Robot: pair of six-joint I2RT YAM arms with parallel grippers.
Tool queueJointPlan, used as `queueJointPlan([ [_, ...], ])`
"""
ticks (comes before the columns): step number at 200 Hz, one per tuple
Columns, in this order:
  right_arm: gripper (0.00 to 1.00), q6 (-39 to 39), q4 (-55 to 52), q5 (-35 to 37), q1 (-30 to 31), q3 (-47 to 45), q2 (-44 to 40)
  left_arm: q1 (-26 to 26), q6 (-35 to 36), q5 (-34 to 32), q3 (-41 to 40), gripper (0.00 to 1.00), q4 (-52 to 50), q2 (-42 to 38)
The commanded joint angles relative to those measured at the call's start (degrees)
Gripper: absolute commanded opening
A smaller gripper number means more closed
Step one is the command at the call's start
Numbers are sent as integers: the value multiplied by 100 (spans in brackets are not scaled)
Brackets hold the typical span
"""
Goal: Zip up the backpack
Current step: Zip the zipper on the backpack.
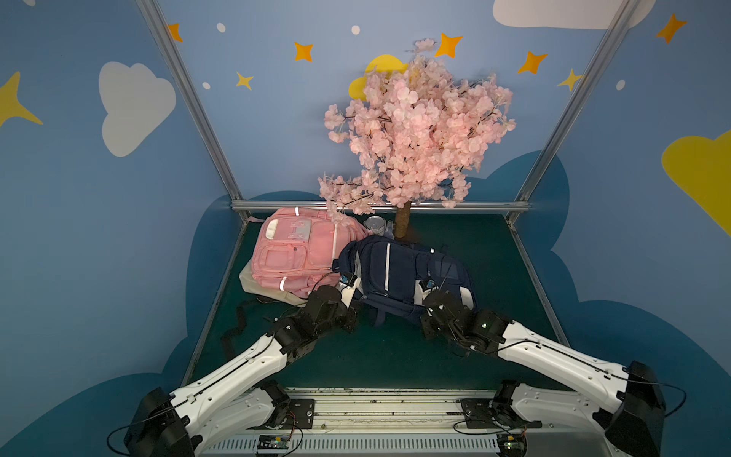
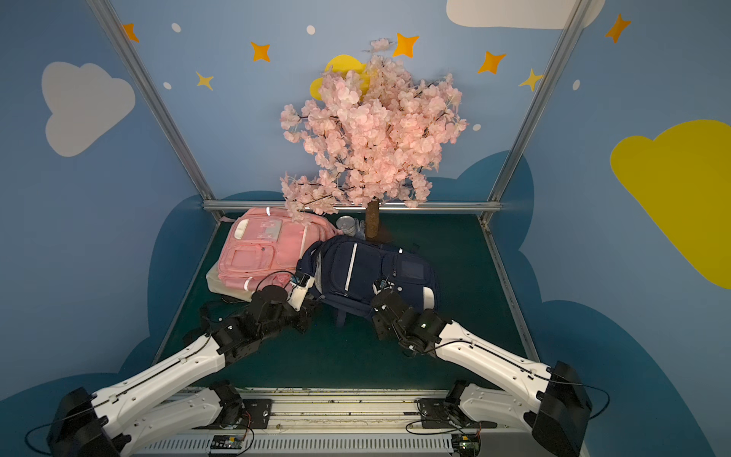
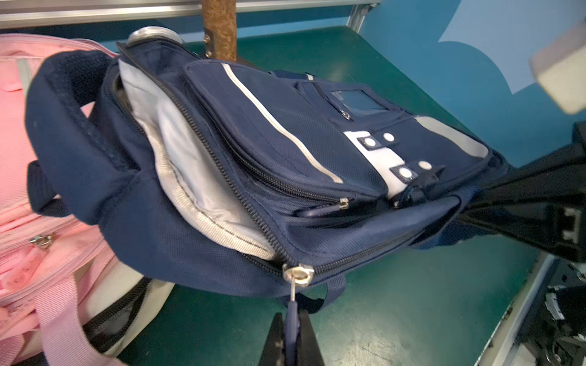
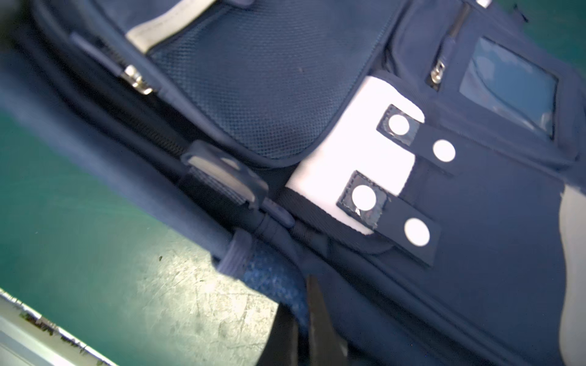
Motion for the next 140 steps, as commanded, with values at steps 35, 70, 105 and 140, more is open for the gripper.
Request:
queueJointPlan([
  [35,38,-652,40,-1080,-162,47,-318,-637,237,107,525,3,198,292],
  [70,62,-1161,1000,-1619,243,-392,-816,-978,368,228,814,3,235,568],
  [105,68,-1141,1944,-2006,332,-739,-838,-1312,555,281,1109,3,143,835],
  [140,66,-1140,2001,-1536,353,-713,-278,-1446,631,377,1216,2,107,864],
])
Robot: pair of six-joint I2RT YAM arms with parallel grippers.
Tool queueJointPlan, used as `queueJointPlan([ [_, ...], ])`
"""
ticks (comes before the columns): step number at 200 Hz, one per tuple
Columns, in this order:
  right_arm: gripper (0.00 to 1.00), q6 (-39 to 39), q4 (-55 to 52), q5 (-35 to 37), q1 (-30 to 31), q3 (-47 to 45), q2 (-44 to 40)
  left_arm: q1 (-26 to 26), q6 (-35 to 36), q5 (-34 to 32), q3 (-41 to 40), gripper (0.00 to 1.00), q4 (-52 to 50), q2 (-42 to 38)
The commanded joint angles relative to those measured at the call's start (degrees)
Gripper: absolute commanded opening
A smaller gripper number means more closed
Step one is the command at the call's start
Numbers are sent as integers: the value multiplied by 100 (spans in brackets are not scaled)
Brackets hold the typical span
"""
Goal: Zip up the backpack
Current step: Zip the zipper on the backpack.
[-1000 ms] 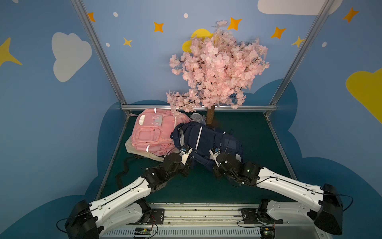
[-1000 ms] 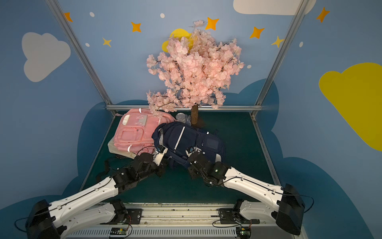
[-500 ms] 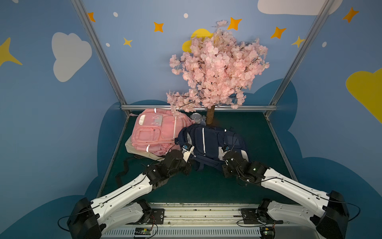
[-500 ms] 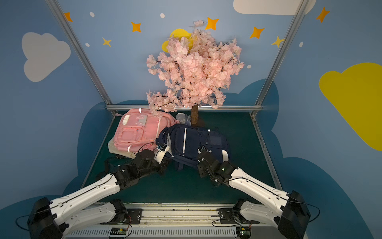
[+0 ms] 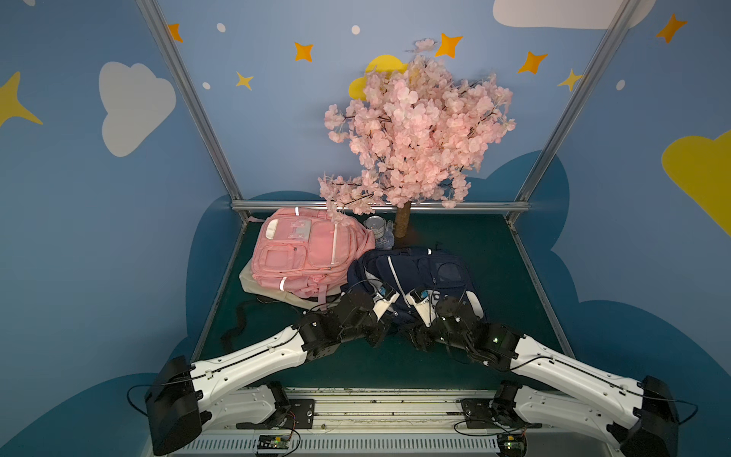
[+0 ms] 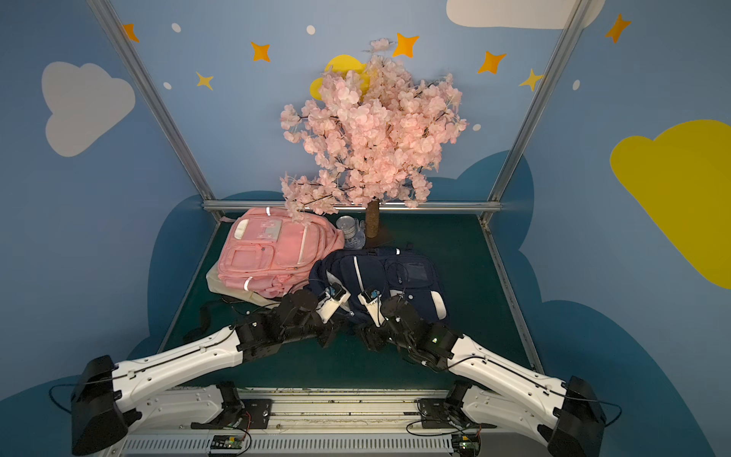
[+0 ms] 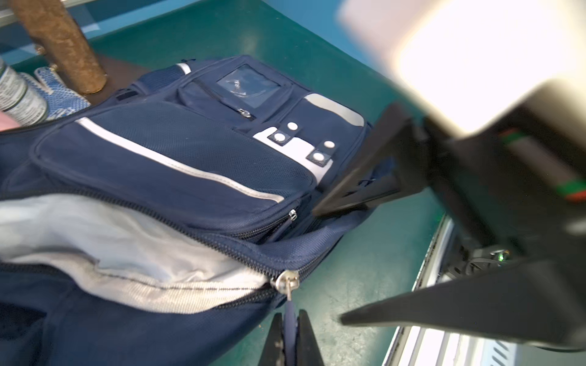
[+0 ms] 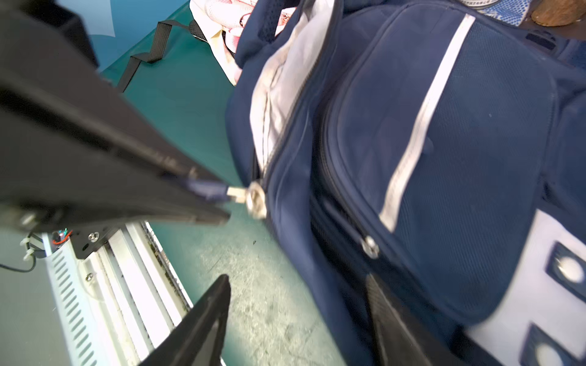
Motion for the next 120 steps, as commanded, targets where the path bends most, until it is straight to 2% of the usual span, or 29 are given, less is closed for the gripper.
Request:
queueJointPlan([
  [1,66,-64,373,179,32,-5,293,-76,179,163,294,3,319,-78],
  [22,53,-90,389,135,42,-27,402,-79,203,-8,291,2,215,-126],
  [43,29,-100,229,2,66,-31,361,-12,212,-301,288,3,19,-192],
  [74,5,-25,-209,163,184,-224,198,496,133,-590,365,2,-437,-316],
  [84,0,94,-412,381,198,-253,162,731,79,-574,383,3,-561,-377],
  [120,0,555,-1069,1210,198,-275,-101,1387,-57,-733,395,3,-875,-525],
])
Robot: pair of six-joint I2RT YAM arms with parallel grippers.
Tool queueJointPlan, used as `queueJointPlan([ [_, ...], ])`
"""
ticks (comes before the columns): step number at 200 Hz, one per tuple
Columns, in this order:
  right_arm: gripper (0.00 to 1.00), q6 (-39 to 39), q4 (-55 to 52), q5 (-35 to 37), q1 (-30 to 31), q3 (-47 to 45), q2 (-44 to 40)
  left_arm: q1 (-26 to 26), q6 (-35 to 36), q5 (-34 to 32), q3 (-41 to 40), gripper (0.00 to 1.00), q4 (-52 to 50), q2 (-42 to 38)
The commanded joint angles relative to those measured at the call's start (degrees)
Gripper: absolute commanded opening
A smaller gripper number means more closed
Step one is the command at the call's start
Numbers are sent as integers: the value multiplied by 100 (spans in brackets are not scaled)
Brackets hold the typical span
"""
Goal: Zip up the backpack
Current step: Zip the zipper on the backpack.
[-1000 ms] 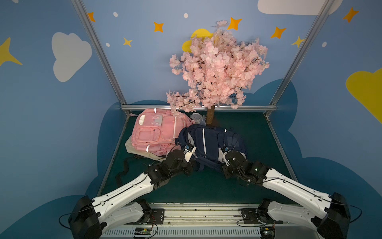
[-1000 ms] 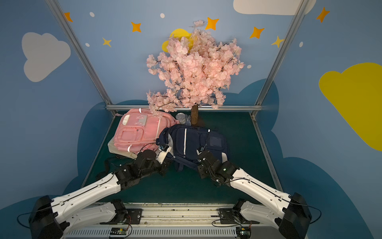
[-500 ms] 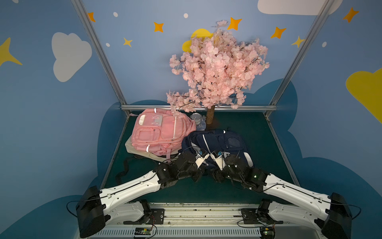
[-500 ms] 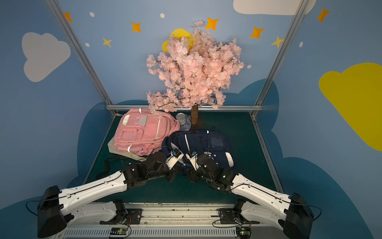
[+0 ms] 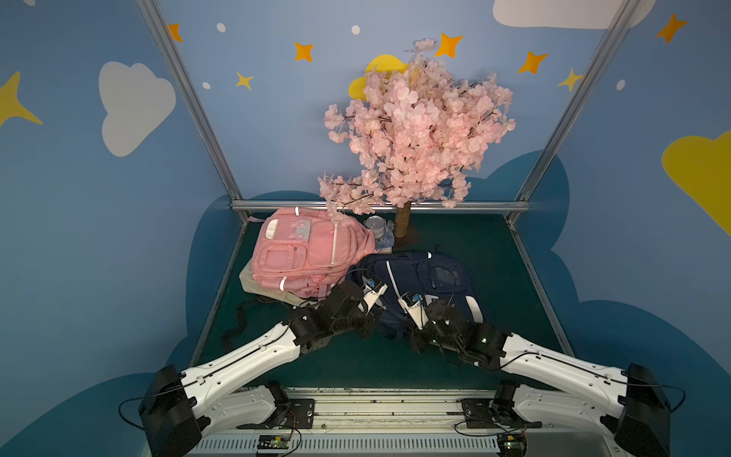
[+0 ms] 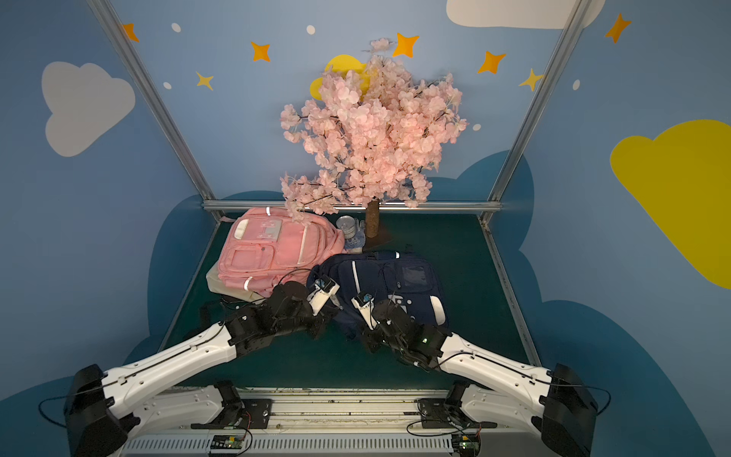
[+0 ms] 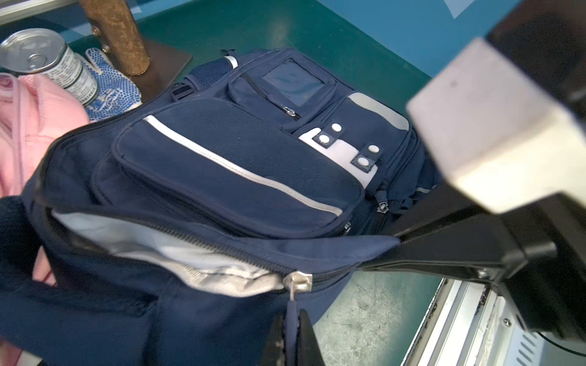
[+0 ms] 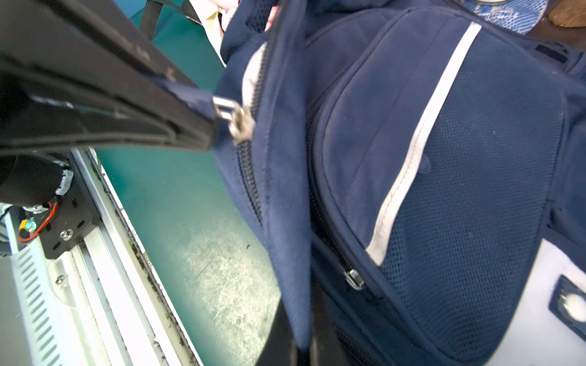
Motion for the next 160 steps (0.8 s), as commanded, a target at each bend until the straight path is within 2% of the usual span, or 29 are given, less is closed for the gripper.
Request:
queueJointPlan([
  [1,0,553,-1262,823,-21,-156,-325,560,-162,-862,248,3,-169,-255],
  [27,0,572,-1186,970,-34,-332,-689,890,-319,-988,329,2,-288,-107],
  [49,0,475,-1155,832,-29,-414,-908,951,-310,-947,420,3,-308,43],
  [66,0,292,-1047,445,-23,-446,-990,916,-221,-483,417,2,-149,57],
  [85,0,182,-923,250,-12,-392,-888,414,60,-112,449,2,127,35],
  [100,0,190,-874,395,-11,-285,-723,-269,363,-135,588,2,294,76],
  [113,0,228,-850,606,-29,-187,-565,-611,370,-15,714,3,466,93],
  [131,0,555,-918,1112,-52,-126,-414,-850,303,51,829,2,720,78],
  [160,0,517,-953,1128,-92,-124,-371,-879,422,-422,1178,3,217,339],
])
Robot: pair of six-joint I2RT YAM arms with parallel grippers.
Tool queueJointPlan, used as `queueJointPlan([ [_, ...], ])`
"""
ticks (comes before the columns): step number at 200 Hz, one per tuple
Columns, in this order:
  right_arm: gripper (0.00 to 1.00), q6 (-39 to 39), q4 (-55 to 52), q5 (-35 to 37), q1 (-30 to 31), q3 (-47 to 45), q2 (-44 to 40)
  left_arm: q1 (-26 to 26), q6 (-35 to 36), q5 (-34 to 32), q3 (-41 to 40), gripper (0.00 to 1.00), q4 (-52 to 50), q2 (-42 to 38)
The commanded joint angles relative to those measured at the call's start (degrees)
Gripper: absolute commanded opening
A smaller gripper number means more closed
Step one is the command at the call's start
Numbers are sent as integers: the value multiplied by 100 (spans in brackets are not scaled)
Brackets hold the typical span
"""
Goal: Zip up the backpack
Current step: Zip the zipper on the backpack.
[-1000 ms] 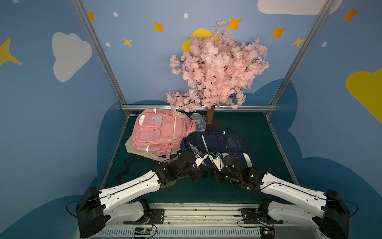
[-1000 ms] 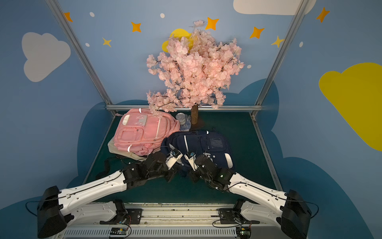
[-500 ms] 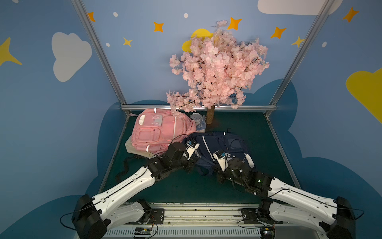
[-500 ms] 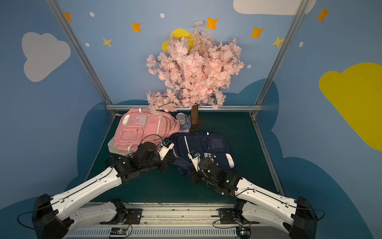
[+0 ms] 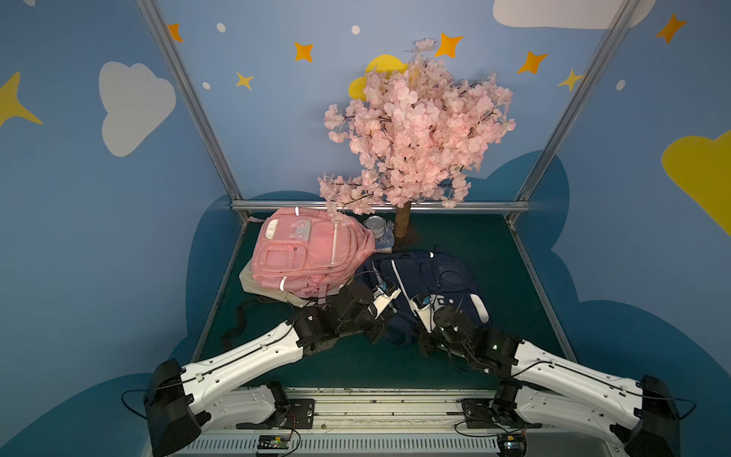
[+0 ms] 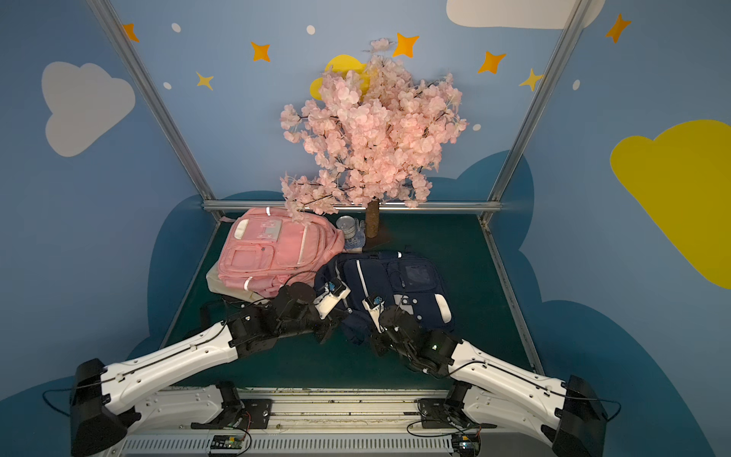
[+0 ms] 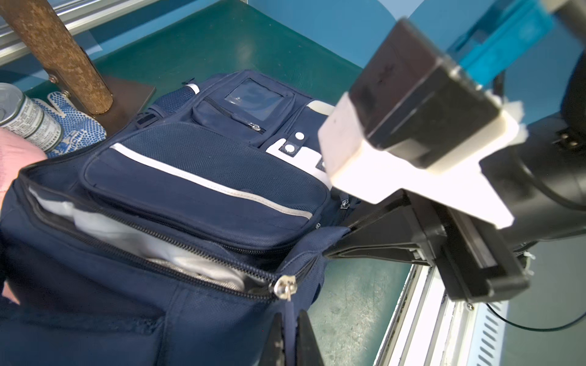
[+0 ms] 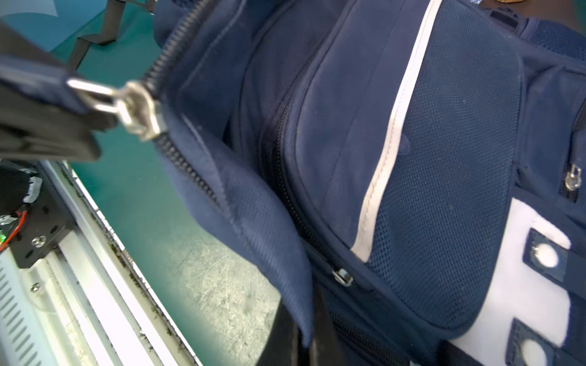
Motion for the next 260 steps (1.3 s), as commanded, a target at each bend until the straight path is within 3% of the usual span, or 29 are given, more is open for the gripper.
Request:
queueJointPlan([
  [1,0,182,-520,612,-126,87,110,-86,202,-303,608,3,306,46],
  [22,0,176,-648,660,-120,59,4,206,0,-954,576,2,-49,20],
  [68,0,85,-668,489,-119,-184,-161,1742,-578,-1037,370,2,-627,-283],
  [86,0,21,-580,239,-121,-243,-152,1883,-528,-826,361,2,-542,-267],
  [111,0,-7,-511,38,-121,-220,-190,1693,-388,11,244,2,-60,-274],
  [119,9,-28,-501,-36,-119,-188,-239,1466,-287,21,217,2,77,-281],
  [142,49,-103,-252,-416,-108,-164,-515,801,-67,-56,221,3,304,-255],
  [154,58,-139,-28,-698,-113,-155,-623,629,-122,23,193,2,448,-273],
  [173,63,-122,286,-834,-113,-129,-563,418,-219,168,84,3,712,-375],
  [224,61,-59,983,-1047,-112,139,56,-56,-233,253,106,3,754,-327],
  [233,55,-78,951,-1057,-108,205,176,-77,-227,144,106,3,690,-330],
  [260,25,-173,227,-747,-112,433,399,79,-395,-870,97,2,177,-563],
])
